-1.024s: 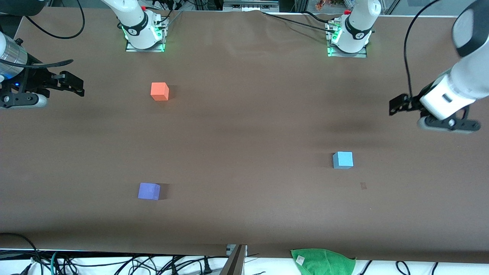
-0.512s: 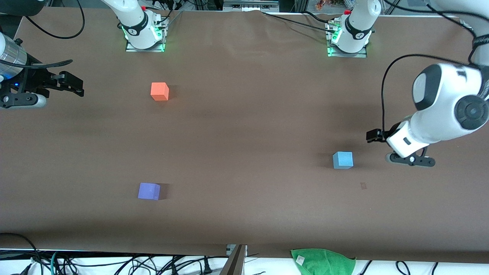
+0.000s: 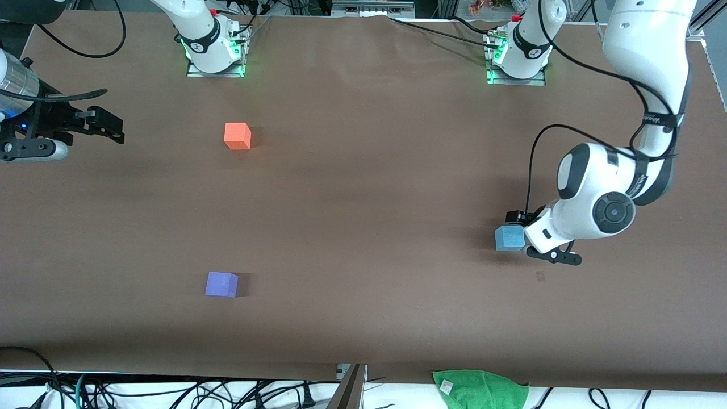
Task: Place blue block between orange and purple blocks
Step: 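Reach the left gripper down over the light-blue block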
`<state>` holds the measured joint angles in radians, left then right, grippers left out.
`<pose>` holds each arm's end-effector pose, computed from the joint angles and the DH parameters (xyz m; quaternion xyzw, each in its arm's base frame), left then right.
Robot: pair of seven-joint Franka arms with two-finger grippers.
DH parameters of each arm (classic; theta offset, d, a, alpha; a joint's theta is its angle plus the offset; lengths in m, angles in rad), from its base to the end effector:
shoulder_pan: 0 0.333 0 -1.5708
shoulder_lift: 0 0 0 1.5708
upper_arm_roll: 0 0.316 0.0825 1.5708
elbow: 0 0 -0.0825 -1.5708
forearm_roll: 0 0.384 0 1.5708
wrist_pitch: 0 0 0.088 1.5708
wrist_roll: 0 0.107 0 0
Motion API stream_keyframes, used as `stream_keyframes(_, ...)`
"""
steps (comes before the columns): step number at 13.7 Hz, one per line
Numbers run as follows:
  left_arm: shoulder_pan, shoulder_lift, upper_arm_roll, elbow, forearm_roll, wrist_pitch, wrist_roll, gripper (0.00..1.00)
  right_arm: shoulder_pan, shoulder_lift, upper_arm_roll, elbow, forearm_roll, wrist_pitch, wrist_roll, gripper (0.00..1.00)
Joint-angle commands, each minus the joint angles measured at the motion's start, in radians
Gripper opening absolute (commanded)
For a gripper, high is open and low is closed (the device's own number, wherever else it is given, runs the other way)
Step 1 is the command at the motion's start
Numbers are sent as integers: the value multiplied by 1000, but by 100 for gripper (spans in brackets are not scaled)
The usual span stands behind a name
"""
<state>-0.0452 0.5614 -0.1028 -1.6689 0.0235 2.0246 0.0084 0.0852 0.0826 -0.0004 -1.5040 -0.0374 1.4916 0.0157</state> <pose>0.6505 -0.0889 0.2654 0.9916 -0.0789 -0.1021 0.0109 0.5693 0.0441 0.6028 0.9981 0.0339 -0.0465 0.0211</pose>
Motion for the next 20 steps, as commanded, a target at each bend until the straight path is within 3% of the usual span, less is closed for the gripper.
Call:
stream_keyframes(1,-8,31,5,14,23,67,-7,100,-10,0,5,11,11,-4,-11,100)
stream_keyframes(14,-38,132,8,-18,23,204,-113,100,-10,5,5,13,11,-2,-11,100)
stream_keyframes(15,-38,135,11,-18,23,216,-114,91,-10,3,5,13,11,-2,-11,100)
stream_keyframes(16,-38,138,12,-18,23,218,-120,68,-8,3,5,13,11,-2,-11,100)
stream_keyframes(18,-36,132,12,-18,23,217,-122,35,-8,5,5,13,11,-2,-11,100)
stream_keyframes(19,-38,127,12,-12,23,210,-123,22,-10,5,5,13,11,-2,-11,100)
stream_keyframes(20,-36,123,12,-8,23,206,-133,17,-10,5,5,13,11,1,-11,100)
